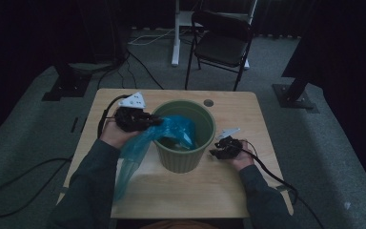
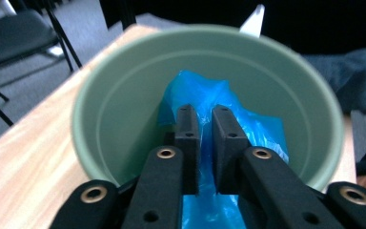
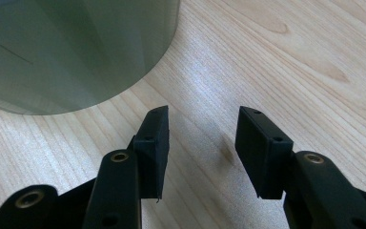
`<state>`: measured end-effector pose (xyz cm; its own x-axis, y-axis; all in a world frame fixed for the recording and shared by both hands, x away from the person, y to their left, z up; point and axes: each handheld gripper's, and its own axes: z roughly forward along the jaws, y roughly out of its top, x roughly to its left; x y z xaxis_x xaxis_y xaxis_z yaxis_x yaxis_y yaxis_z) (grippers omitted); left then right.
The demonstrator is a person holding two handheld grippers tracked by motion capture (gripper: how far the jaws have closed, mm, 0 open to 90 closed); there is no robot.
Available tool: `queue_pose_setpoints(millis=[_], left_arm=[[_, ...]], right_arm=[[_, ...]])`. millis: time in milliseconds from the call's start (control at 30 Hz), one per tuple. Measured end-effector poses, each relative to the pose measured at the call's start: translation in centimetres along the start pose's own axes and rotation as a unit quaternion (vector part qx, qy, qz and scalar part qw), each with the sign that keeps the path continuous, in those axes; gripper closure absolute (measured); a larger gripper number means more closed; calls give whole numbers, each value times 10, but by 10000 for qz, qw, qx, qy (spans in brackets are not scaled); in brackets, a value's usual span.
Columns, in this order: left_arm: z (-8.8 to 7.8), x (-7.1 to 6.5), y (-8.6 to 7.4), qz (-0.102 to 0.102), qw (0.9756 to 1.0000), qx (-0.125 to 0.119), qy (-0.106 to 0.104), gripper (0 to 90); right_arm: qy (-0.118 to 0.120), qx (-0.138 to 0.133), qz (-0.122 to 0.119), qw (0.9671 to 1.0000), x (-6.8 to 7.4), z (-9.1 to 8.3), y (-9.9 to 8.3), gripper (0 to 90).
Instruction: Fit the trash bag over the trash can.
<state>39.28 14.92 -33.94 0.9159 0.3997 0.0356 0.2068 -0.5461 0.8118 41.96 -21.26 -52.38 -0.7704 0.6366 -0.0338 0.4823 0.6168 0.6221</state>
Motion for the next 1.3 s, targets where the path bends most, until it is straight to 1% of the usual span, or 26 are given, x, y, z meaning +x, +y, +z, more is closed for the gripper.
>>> queue_pose_setpoints(millis=[33, 67, 100, 133, 200, 233, 300, 333, 367, 500, 567, 633, 733, 833, 867, 933, 967, 1000, 1033, 1167, 1300], left_arm=[[5, 0, -1, 9, 10000, 95, 17, 785], [6, 0, -2, 20, 9999, 134, 33, 759], [7, -1, -2, 15, 9999, 121, 63, 734], [6, -1, -3, -2, 9999, 85, 75, 701], [-2, -1, -3, -41, 9998, -81, 160, 648], [-4, -2, -2, -37, 9998, -110, 180, 613], [-14, -4, -2, -24, 9993, -235, 273, 590], [-14, -4, -2, -24, 9993, -235, 273, 578], [-22, -6, -3, -8, 9989, -294, 362, 578], [-38, -12, -7, 20, 9979, -421, 485, 550], [-42, -14, -10, 9, 9977, -433, 514, 546], [-44, -14, -13, 17, 9976, -394, 566, 541], [-47, -17, -18, -15, 9973, -443, 593, 530], [-56, -23, -28, -41, 9967, -514, 620, 517], [-56, -23, -28, -41, 9967, -514, 620, 507], [-59, -31, -35, -12, 9966, -470, 674, 497], [-59, -31, -35, -12, 9966, -470, 674, 485], [-59, -36, -40, 36, 9965, -402, 726, 472], [-60, -38, -43, 43, 9965, -387, 741, 466], [-59, -39, -48, -30, 9964, -351, 771, 417], [-51, -35, -50, -58, 9963, -243, 821, 413]], right_arm=[[2, 1, -1, 10000, 0, 0, 0, 548], [5, 1, -2, 10000, 0, 0, 0, 548], [4, 8, -1, 10000, 0, 0, 0, 548], [2, 12, -4, 10000, 0, 0, 0, 548], [4, 11, -5, 10000, 0, 0, 0, 548], [2, 7, 1, 10000, 0, 0, -1, 548], [1, 11, 4, 10000, -1, 0, -1, 548], [1, 11, 4, 10000, -1, 0, -1, 548], [1, 10, 5, 10000, -1, 0, -1, 548], [2, 10, 7, 10000, -1, 0, -1, 548], [1, 14, 10, 10000, 0, 1, -1, 548], [2, 30, 10, 10000, 0, 1, -1, 548], [1, 27, 2, 10000, 0, 1, -1, 548], [-10, 11, 39, 10000, -1, 0, -1, 548], [-9, 22, 33, 10000, -1, 0, -1, 548], [-4, 23, 16, 10000, -1, 0, -1, 548], [-4, 23, 16, 10000, -1, 0, -1, 548], [-8, 2, 31, 10000, -1, -1, -1, 548], [-10, -1, 33, 10000, -1, -1, -1, 548], [-8, 11, 38, 10000, -1, -1, -1, 548], [-10, 9, 37, 10000, -1, -1, -1, 547]])
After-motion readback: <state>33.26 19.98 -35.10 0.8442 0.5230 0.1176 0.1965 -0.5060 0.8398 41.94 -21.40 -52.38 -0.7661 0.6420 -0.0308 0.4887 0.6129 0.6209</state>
